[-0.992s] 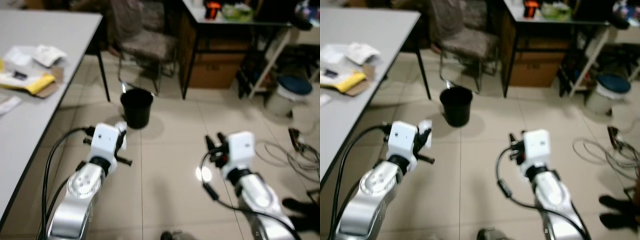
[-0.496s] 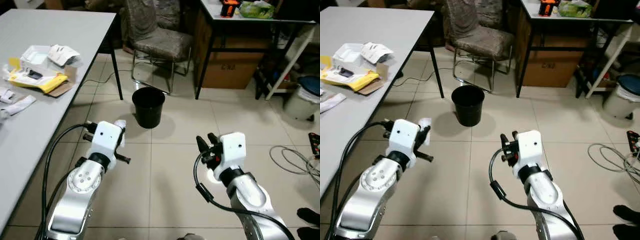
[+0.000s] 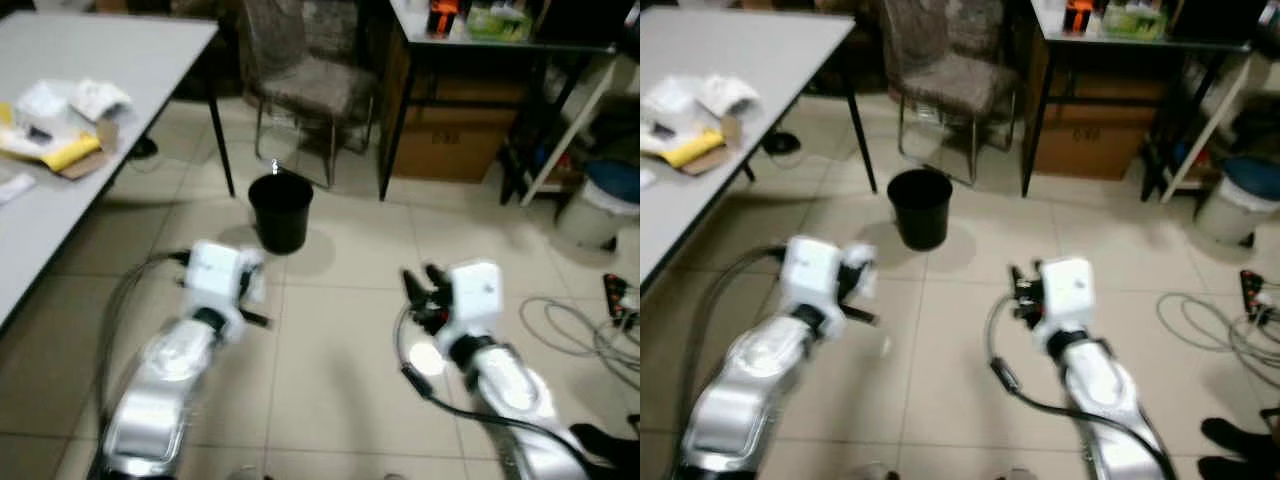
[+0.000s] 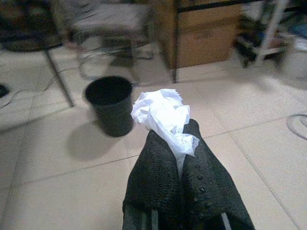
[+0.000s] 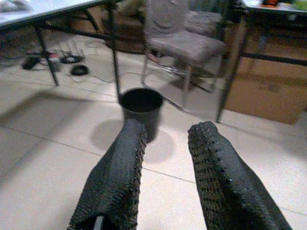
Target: Picking trash to rubbish bin
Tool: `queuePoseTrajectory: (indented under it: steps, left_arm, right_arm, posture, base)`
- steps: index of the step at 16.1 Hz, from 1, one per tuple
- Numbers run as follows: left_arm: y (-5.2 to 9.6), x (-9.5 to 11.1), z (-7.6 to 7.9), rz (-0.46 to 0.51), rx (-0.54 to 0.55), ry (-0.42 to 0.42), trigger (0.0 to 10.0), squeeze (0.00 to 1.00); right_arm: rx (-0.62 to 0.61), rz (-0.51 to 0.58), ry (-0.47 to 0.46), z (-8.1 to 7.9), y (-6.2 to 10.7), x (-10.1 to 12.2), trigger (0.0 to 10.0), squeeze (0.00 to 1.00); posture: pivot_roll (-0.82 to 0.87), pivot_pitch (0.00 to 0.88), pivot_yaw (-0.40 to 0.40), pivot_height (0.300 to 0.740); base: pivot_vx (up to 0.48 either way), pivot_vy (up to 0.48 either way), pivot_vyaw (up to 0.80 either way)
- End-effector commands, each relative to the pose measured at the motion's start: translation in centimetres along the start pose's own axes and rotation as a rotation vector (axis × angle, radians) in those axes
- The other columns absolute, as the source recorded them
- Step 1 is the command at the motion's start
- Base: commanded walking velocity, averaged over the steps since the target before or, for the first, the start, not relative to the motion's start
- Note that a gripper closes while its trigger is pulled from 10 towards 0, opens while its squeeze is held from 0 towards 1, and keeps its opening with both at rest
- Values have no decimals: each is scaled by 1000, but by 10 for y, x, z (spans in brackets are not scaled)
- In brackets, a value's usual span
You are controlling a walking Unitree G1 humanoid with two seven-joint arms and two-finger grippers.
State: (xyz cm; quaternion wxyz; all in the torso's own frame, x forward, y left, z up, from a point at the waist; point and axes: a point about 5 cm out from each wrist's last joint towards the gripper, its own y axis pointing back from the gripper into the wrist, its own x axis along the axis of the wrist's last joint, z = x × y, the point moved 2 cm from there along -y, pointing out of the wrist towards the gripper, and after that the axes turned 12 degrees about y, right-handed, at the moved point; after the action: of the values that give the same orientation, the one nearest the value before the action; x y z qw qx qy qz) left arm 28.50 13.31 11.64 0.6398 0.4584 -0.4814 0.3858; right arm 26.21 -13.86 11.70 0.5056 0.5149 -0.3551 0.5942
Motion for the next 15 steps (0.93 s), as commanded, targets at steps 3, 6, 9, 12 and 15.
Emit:
queuePoseTrajectory:
  steps: [3, 6, 9, 12, 15]
  left_arm:
    - [2, 6, -5, 32, 31, -66, 10000, 0]
    - [2, 13, -7, 72, 50, -37, 10000, 0]
    - [3, 14, -7, 88, 39, -27, 10000, 0]
    - [3, 14, -5, 89, 30, -24, 10000, 0]
    - [2, 15, -3, 90, 24, -28, 10000, 0]
  right_arm:
    - [9, 13, -21, -5, -1, 3, 10000, 0]
    - [4, 7, -36, -4, -2, 1, 10000, 0]
    - [3, -4, -61, -3, -3, -2, 10000, 0]
    - [-1, -12, -74, -1, -3, -5, 10000, 0]
    - [6, -17, -62, -2, -2, -9, 10000, 0]
  posture:
    - [-49, 91, 2, 740]
    - [-46, 82, -3, 740]
    - [-46, 71, -8, 740]
    - [-42, 65, -5, 740]
    - [-39, 57, -3, 740]
  base:
    - [0, 0, 0]
    - [0, 0, 0]
    - [363, 0, 0]
    - [402, 0, -333]
    - [420, 0, -377]
